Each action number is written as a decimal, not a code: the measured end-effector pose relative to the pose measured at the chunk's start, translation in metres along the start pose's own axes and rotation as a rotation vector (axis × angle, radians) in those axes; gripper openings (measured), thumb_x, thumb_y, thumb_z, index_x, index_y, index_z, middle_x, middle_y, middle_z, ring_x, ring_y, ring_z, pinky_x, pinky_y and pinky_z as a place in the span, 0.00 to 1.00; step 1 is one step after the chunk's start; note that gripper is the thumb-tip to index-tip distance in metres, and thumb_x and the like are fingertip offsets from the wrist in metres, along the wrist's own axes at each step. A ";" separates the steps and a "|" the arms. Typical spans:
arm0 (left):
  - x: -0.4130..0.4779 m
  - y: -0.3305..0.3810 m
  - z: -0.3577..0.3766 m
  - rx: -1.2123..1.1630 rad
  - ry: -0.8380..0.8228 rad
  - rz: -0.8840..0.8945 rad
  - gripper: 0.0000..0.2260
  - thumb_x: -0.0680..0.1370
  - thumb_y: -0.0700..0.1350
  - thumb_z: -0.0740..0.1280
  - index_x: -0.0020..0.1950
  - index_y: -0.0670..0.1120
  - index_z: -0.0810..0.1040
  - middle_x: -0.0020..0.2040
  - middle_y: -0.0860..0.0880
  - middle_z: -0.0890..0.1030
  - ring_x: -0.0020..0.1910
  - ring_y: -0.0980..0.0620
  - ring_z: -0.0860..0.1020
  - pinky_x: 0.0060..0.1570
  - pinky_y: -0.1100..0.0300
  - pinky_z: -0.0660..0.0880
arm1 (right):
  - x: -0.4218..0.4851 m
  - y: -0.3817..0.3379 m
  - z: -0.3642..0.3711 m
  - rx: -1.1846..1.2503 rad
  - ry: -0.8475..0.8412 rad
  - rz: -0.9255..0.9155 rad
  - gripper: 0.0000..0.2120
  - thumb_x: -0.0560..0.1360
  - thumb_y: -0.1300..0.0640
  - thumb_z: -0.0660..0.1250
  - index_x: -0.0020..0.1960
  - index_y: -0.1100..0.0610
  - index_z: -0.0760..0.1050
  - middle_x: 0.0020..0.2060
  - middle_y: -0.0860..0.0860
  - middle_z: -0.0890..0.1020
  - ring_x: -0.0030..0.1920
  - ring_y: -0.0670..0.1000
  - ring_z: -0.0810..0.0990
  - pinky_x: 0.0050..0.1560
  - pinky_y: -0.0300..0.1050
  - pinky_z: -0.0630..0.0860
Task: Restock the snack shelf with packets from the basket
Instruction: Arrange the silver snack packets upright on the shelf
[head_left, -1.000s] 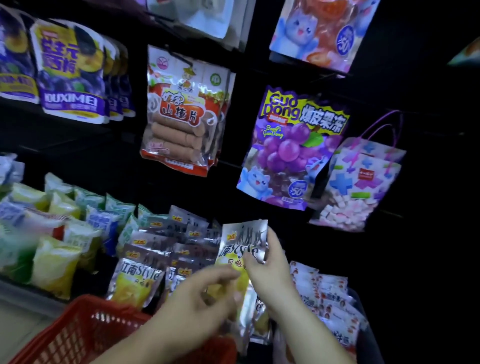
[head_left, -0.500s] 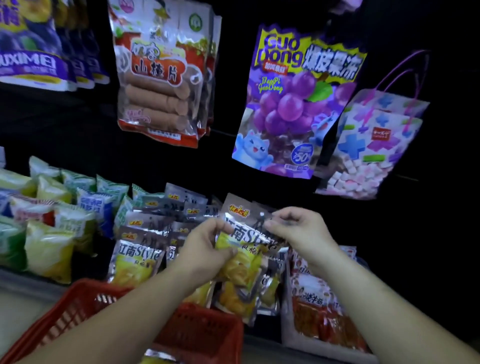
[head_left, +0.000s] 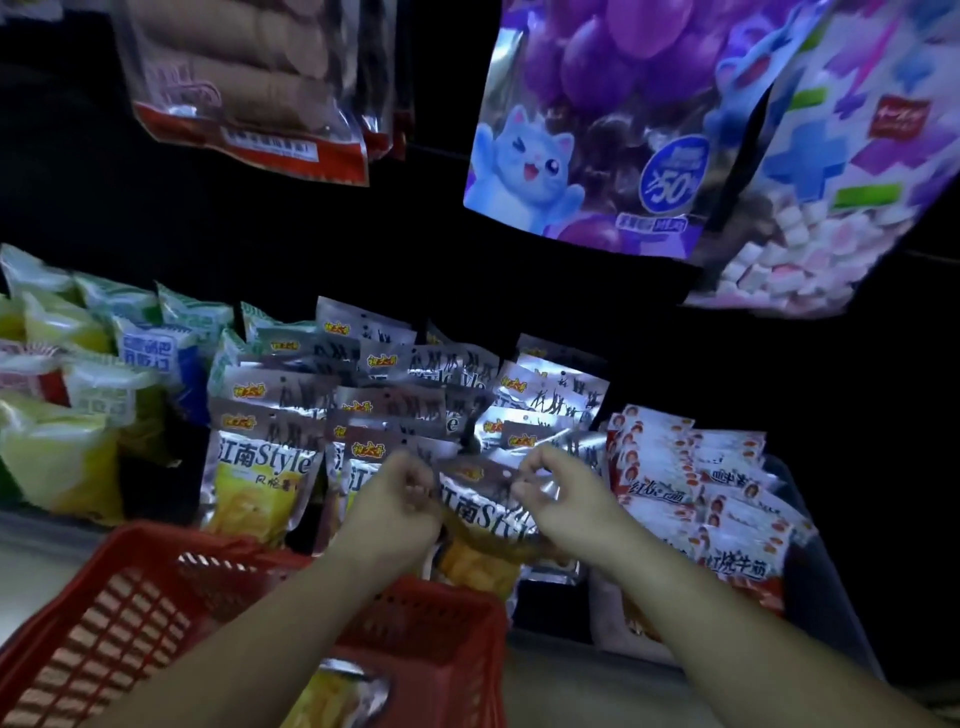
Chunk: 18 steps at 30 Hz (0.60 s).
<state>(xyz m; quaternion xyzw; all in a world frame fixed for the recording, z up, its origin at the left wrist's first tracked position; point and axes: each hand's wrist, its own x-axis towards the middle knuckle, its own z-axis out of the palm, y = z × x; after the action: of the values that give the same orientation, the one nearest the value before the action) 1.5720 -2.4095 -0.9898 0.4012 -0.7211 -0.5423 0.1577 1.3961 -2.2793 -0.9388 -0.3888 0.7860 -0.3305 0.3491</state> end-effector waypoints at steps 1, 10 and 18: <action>-0.004 0.008 -0.001 -0.054 -0.016 0.024 0.17 0.78 0.38 0.68 0.54 0.61 0.73 0.54 0.52 0.77 0.52 0.54 0.77 0.45 0.51 0.77 | 0.000 -0.005 -0.004 0.017 0.000 -0.017 0.06 0.83 0.53 0.65 0.48 0.47 0.72 0.37 0.57 0.74 0.27 0.49 0.66 0.32 0.42 0.68; -0.009 0.005 0.001 0.032 -0.113 0.066 0.11 0.80 0.42 0.71 0.54 0.59 0.80 0.43 0.51 0.83 0.42 0.52 0.80 0.42 0.58 0.78 | -0.005 0.002 -0.017 0.066 -0.168 0.188 0.18 0.77 0.36 0.69 0.46 0.51 0.83 0.50 0.59 0.85 0.45 0.59 0.84 0.43 0.63 0.85; -0.002 -0.021 -0.001 0.211 -0.173 0.029 0.06 0.82 0.45 0.67 0.48 0.55 0.78 0.42 0.43 0.82 0.35 0.48 0.76 0.34 0.59 0.72 | 0.053 0.053 -0.005 -0.167 0.075 0.142 0.29 0.76 0.51 0.76 0.74 0.52 0.71 0.69 0.49 0.74 0.63 0.54 0.77 0.55 0.47 0.74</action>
<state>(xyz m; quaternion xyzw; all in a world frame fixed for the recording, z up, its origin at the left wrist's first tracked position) 1.5828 -2.4104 -1.0078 0.3568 -0.7909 -0.4936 0.0594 1.3473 -2.2975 -0.9933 -0.3474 0.8488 -0.2526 0.3083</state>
